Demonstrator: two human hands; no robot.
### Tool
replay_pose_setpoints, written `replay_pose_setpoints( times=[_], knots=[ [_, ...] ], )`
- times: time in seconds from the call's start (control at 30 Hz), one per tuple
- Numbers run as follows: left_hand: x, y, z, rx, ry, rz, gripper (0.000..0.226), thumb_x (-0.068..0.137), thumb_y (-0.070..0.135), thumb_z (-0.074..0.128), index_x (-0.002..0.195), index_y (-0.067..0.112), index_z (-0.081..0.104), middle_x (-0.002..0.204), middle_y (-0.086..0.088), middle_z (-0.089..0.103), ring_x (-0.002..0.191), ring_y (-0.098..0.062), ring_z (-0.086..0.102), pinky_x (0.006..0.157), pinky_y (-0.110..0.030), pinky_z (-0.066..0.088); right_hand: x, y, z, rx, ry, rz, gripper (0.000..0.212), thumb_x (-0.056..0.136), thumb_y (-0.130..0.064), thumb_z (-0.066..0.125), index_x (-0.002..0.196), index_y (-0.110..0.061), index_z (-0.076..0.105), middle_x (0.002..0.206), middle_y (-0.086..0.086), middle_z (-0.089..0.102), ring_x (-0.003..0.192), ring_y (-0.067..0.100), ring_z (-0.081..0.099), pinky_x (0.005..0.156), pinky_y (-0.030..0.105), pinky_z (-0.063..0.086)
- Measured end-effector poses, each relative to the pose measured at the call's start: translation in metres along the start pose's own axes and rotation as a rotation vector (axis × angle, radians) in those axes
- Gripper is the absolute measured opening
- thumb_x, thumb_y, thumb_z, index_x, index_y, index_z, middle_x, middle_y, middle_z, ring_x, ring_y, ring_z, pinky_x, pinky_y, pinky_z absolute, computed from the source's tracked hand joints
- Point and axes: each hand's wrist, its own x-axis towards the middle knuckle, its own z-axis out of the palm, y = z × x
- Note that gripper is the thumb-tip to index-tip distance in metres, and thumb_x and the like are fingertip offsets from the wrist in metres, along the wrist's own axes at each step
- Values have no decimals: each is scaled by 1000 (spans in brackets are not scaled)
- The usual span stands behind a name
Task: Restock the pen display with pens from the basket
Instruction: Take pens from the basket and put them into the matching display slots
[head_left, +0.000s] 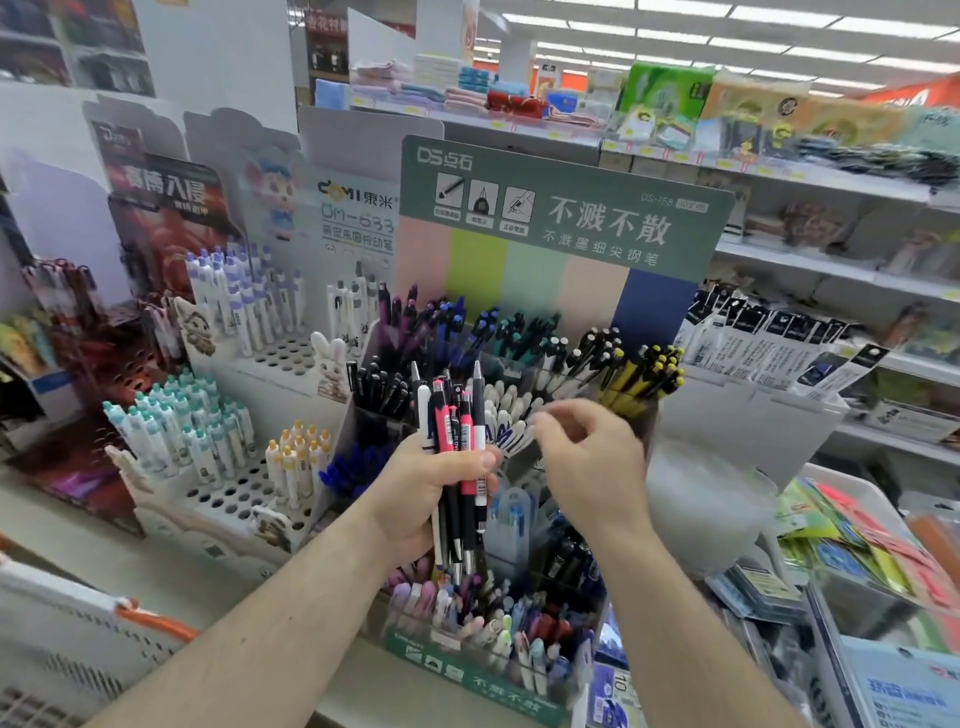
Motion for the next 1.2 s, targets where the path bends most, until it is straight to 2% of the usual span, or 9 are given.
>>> replay_pose_setpoints(
  times=[0.1, 0.17, 0.33, 0.43, 0.67, 0.8, 0.93, 1.0, 1.2],
  knots=[
    [2, 2, 2, -71, 13, 50, 17, 73, 10, 72, 87, 1, 68, 73, -11, 63, 68, -23, 63, 63, -38, 55, -29, -5, 9, 150, -281, 95, 23, 89, -46, 68, 82, -25, 72, 69, -9, 68, 67, 6, 63, 68, 32, 57],
    [5, 3, 4, -156, 117, 47, 20, 69, 13, 75, 85, 3, 69, 69, -9, 61, 64, -23, 62, 62, -37, 55, -37, -3, 16, 175, -316, 101, 17, 86, -43, 73, 92, -27, 71, 75, -5, 68, 70, 11, 64, 70, 32, 57],
    [11, 2, 3, -228, 241, 56, 16, 84, 13, 64, 92, 1, 70, 75, -12, 67, 72, -22, 68, 65, -37, 56, -34, -2, 30, 374, -243, 249, 5, 88, -22, 74, 89, -19, 71, 70, -2, 64, 60, 8, 55, 62, 26, 50],
    [13, 3, 5, -140, 300, 119, 12, 89, 5, 61, 91, -2, 71, 79, -13, 71, 78, -24, 71, 66, -37, 57, -32, 0, 35, 274, -191, 186, 7, 93, -25, 67, 88, -24, 71, 68, -9, 64, 59, 0, 55, 61, 21, 48],
    [23, 14, 13, -6, 375, 190, 8, 87, 0, 65, 91, -5, 70, 86, -20, 72, 83, -32, 70, 75, -42, 58, -27, -1, 32, 267, -33, 116, 14, 100, -23, 57, 96, -29, 69, 81, 0, 69, 58, 2, 56, 54, 17, 45],
    [27, 34, -1, -195, 459, 107, 10, 91, 8, 62, 92, -1, 67, 76, -12, 70, 68, -18, 65, 57, -27, 57, -12, 7, 13, 222, 49, 121, 19, 103, -30, 49, 97, -27, 67, 85, 0, 61, 63, 6, 47, 59, 24, 37],
    [23, 45, -3, -305, 395, 32, 16, 94, 15, 57, 83, 6, 64, 65, -4, 61, 54, -13, 60, 42, -21, 49, -5, 5, -5, 147, 29, 73, 23, 104, -26, 48, 89, -27, 66, 64, -3, 56, 48, 3, 44, 52, 23, 35],
    [21, 46, -2, -347, 336, 0, 17, 95, 15, 56, 81, 8, 63, 59, -2, 59, 45, -12, 58, 43, -21, 49, -5, 3, -10, 129, 18, 73, 21, 103, -26, 50, 92, -30, 67, 66, -3, 65, 49, 0, 49, 53, 23, 39],
    [20, 46, -5, -515, 194, -42, 6, 89, 10, 56, 87, 6, 60, 62, -4, 58, 50, -10, 57, 48, -18, 51, -5, -3, -12, 292, 71, 134, 16, 100, -17, 58, 94, -24, 71, 72, 0, 71, 58, 8, 63, 59, 25, 53]
  ],
)
